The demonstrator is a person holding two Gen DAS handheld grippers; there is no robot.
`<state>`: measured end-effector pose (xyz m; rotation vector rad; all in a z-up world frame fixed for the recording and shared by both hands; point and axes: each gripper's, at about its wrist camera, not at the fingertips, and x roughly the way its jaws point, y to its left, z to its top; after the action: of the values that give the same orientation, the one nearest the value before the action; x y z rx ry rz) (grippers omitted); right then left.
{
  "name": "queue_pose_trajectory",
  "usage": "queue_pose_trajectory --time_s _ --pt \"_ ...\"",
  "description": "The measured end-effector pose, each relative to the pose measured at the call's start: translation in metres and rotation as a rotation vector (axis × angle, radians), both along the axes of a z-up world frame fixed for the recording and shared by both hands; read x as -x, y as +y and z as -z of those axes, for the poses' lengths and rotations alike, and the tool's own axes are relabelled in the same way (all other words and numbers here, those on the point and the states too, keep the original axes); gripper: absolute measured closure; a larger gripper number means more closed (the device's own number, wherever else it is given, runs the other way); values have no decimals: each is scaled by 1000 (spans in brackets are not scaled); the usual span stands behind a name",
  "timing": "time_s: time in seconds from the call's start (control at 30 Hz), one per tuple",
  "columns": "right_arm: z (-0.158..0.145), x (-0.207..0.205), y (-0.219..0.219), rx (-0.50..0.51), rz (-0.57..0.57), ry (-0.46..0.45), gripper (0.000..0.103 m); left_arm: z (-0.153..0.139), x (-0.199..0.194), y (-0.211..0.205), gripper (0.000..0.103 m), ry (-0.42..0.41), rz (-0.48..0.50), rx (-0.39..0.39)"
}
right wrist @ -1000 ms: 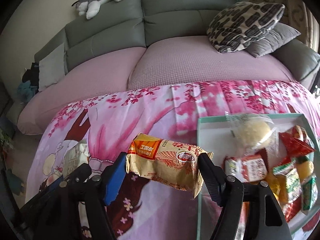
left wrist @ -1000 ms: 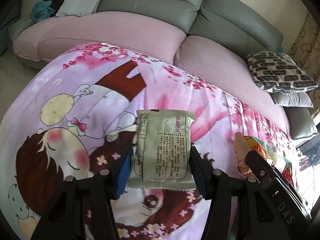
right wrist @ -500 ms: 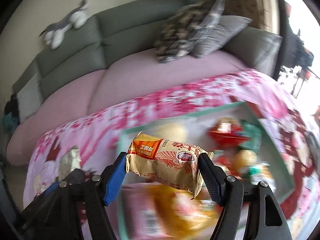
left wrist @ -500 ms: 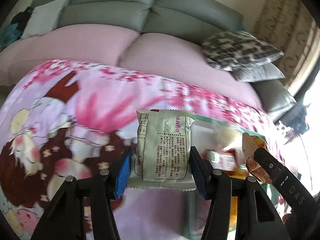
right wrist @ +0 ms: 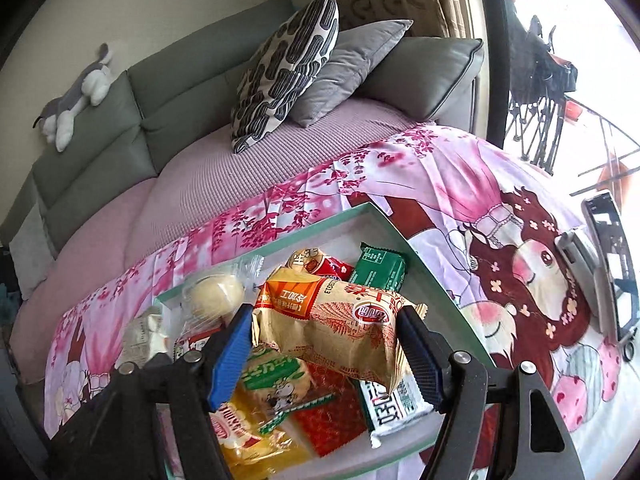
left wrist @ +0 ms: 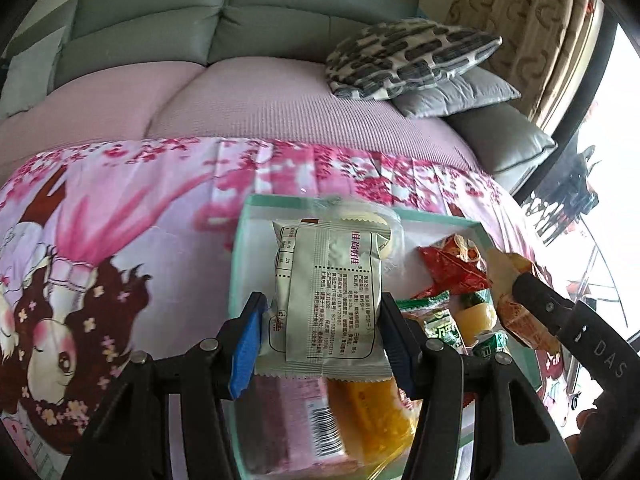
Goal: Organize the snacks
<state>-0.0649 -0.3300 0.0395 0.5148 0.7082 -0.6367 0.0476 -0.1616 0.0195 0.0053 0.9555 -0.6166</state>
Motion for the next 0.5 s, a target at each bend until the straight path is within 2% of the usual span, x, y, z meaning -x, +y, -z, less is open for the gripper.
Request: queue_pose_trajectory --time_s 0.33,0.5 --pt "15 -12 -2 -29 -45 12 26 8 -3 -15 45 -2 16 -8" --pt "15 -9 -1 -41 -52 2 24 4 0 -10 32 -5 15 -7"
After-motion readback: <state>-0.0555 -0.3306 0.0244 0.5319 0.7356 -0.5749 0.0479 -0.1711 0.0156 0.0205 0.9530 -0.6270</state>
